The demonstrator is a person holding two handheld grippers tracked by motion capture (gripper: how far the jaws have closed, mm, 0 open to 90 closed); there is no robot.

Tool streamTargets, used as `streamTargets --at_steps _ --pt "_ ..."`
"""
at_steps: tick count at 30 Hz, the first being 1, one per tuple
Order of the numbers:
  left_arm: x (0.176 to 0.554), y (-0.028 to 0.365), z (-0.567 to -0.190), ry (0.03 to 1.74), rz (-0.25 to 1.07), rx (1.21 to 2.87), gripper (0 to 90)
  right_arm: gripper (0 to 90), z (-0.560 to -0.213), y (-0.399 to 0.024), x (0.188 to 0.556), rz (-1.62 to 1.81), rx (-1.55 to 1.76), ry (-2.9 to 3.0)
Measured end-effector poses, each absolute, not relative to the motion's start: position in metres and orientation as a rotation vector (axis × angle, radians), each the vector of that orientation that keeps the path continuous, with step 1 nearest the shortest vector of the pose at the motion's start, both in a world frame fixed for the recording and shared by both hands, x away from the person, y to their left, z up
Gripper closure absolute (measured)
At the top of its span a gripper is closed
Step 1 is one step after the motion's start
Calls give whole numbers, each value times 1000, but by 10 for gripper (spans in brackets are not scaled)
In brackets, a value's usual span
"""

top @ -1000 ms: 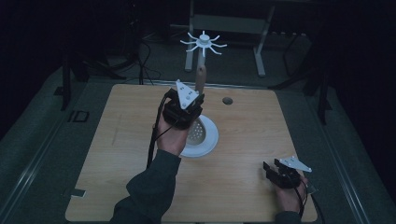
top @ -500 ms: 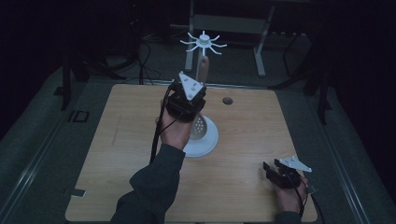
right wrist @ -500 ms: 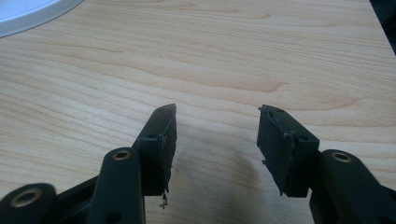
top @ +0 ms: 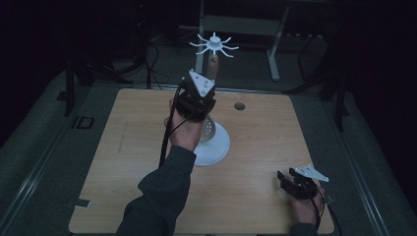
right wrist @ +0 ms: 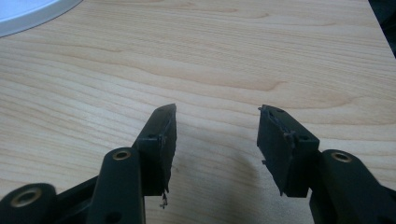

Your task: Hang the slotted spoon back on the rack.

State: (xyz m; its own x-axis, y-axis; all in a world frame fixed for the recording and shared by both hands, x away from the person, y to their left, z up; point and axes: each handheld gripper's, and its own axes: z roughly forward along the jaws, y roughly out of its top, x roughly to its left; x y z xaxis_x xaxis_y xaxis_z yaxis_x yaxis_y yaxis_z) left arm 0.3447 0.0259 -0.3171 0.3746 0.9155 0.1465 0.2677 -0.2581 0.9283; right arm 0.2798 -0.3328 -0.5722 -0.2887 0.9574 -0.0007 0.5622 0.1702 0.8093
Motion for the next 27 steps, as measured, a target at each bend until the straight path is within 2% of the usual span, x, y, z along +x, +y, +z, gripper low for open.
streamTargets --at_steps 12,27 --pt "350 28 -317 1054 908 1739 710 470 -572 -334 279 980 1432 1923" --pt "340 37 -319 987 832 1731 578 461 -572 -335 278 979 1434 1922"
